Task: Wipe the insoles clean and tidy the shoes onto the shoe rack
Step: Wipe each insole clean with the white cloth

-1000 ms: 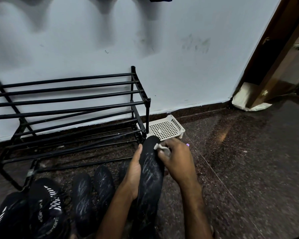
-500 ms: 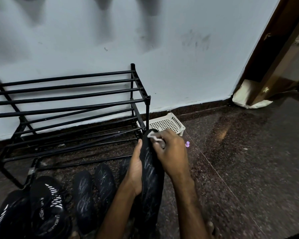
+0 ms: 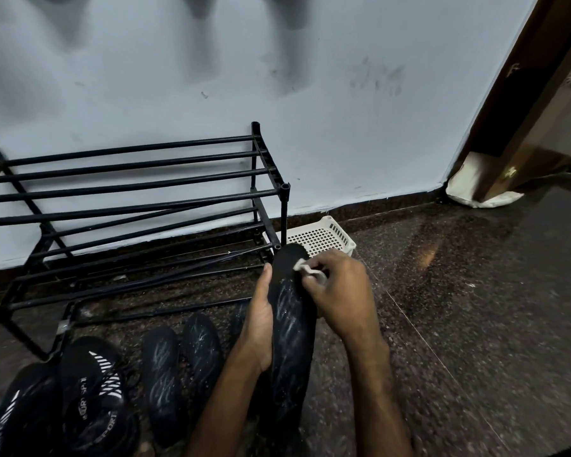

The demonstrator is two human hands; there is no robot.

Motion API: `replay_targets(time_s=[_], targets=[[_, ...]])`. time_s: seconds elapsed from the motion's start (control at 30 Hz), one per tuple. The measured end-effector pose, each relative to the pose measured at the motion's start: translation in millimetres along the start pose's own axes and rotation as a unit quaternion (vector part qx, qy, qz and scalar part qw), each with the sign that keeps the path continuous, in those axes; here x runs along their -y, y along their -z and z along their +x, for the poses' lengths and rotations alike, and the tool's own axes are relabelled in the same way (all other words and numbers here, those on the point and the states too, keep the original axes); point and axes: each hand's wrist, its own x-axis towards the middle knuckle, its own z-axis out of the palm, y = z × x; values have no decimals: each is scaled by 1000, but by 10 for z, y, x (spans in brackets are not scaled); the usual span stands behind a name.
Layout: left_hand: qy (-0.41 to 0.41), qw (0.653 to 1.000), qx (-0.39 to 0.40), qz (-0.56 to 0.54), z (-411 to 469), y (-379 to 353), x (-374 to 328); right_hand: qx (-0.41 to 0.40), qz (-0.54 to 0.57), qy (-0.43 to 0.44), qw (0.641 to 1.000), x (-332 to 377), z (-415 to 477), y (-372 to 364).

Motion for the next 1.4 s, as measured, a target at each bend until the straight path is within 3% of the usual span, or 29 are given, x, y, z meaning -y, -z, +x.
replay_targets(time_s=[0.07,0.13,0.23,0.3,0.4,0.47,0.57,0.63,0.8,0.97,1.07,1.17,1.3,1.4], targets=[[-4,1000,-6,17,-9,-35,-1,-56,-31,-30,997,-29,34,26],[-6,1000,-11,21,-3,-51,31,-83,-6,-4,997,53,56,-13],[-9,1000,-15,-7,10,-27,38,-18,41,62,997,175,18,-85],[-2,1000,-8,-18,-5,-22,7,4,45,47,998,122,-21,-62],[3,1000,-4,1,-9,-38,3,-62,2,-17,998,16,-3,-16],[6,1000,-10,1,-10,-74,23,-97,-2,-7,995,98,28,-30],[-2,1000,-6,-6,13,-46,12,-31,39,51,997,190,30,-85],[-2,1000,0,-15,1,-5,-41,17,42,47,998,122,2,-54],[5,1000,-5,8,-17,-11,-37,-76,-19,5,997,114,52,-30],[-2,1000,0,-17,-10,-2,-71,26,36,52,998,143,17,-79],[6,1000,-8,-5,-22,20,-66,-20,-13,-1,1000,56,33,-62],[-7,1000,-21,6,-12,49,-33,-64,-23,14,998,171,66,-120],[-22,1000,-15,-9,-27,158,-116,33,20,64,997,214,26,-203],[-16,1000,-23,-4,-41,180,-145,-4,-6,21,1000,150,32,-206]])
